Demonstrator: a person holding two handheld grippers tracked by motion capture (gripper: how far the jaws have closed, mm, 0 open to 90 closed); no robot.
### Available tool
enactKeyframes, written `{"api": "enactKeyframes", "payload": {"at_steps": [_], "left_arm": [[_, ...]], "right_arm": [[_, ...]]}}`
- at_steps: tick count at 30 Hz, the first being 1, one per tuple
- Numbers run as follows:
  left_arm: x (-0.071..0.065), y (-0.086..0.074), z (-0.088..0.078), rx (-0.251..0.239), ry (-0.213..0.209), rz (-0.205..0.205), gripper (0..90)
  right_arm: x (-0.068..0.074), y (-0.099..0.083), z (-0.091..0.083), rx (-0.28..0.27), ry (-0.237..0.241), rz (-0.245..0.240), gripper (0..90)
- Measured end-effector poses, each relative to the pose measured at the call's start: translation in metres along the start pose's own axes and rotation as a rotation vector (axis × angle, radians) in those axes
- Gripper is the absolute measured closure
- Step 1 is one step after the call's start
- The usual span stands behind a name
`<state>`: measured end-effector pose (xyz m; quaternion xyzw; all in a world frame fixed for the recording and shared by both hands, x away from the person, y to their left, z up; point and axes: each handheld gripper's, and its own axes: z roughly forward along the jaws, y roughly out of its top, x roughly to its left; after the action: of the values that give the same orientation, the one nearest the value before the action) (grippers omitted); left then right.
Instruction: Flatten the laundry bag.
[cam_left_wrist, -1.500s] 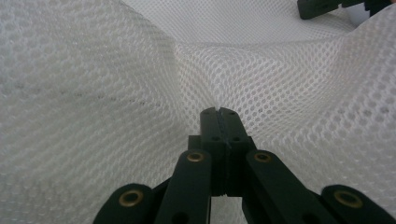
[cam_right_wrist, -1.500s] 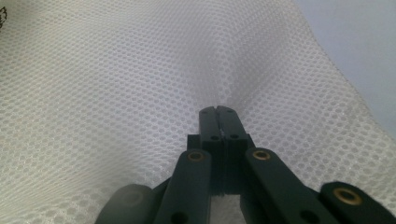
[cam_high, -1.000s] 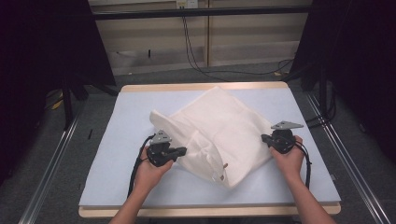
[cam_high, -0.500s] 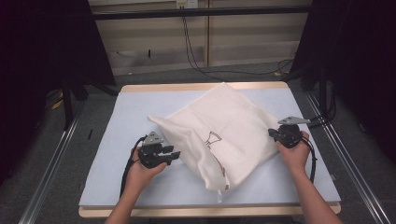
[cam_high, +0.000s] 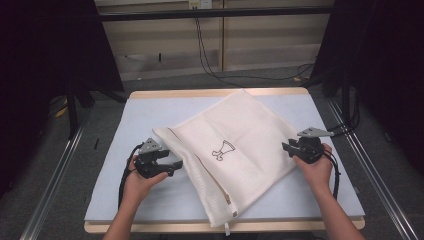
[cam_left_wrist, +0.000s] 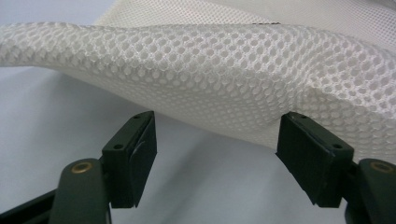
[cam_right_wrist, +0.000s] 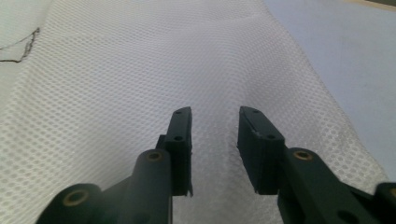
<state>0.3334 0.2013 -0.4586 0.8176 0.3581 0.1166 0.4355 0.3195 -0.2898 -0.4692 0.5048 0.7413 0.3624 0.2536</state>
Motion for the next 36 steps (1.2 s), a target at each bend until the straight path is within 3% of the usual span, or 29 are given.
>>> {"api": "enactKeyframes", "payload": {"at_steps": [4, 7, 9, 11, 12, 13, 15, 20, 22, 25, 29, 31, 36], "left_arm": [[0.007, -0.002, -0.002, -0.002, 0.000, -0.004, 21.8], [0.007, -0.003, -0.001, 0.004, 0.002, 0.001, 21.2], [0.004, -0.002, 0.002, 0.007, 0.004, 0.016, 21.2], [0.002, -0.001, 0.003, 0.010, -0.004, 0.027, 21.4], [0.001, -0.001, 0.004, 0.010, -0.002, 0.019, 21.7], [0.001, -0.001, 0.004, 0.010, -0.002, 0.019, 21.8], [0.001, -0.001, 0.004, 0.013, -0.002, 0.027, 22.2], [-0.001, -0.002, 0.005, 0.011, -0.002, 0.030, 22.3], [-0.001, -0.002, 0.006, 0.014, 0.000, 0.029, 22.5], [0.000, -0.002, 0.007, 0.018, -0.009, 0.036, 22.4], [0.001, -0.003, 0.006, 0.017, -0.001, 0.030, 22.0], [0.002, -0.003, 0.005, 0.017, -0.001, 0.027, 21.4], [0.007, -0.005, 0.002, 0.009, 0.015, 0.009, 20.7]], "right_arm": [[0.012, 0.001, -0.011, -0.014, 0.017, -0.013, 55.8], [0.023, 0.004, -0.018, -0.020, 0.040, -0.025, 54.2], [0.034, 0.005, -0.020, -0.022, 0.084, -0.030, 53.9], [0.048, 0.005, -0.019, -0.015, 0.158, -0.045, 53.9], [0.061, 0.004, -0.017, -0.004, 0.195, -0.066, 53.0], [0.061, 0.004, -0.017, -0.004, 0.195, -0.066, 53.0], [0.086, 0.002, -0.006, 0.043, 0.245, -0.112, 43.7], [0.113, -0.007, 0.010, 0.123, 0.255, -0.242, 46.8], [0.113, -0.006, 0.011, 0.126, 0.271, -0.228, 56.0], [0.112, -0.002, 0.010, 0.154, 0.287, -0.226, 85.2], [0.113, 0.001, 0.012, 0.171, 0.288, -0.256, 88.9], [0.110, 0.002, 0.011, 0.172, 0.291, -0.249, 89.2], [0.089, 0.003, 0.002, 0.180, 0.257, -0.254, 89.1]]}}
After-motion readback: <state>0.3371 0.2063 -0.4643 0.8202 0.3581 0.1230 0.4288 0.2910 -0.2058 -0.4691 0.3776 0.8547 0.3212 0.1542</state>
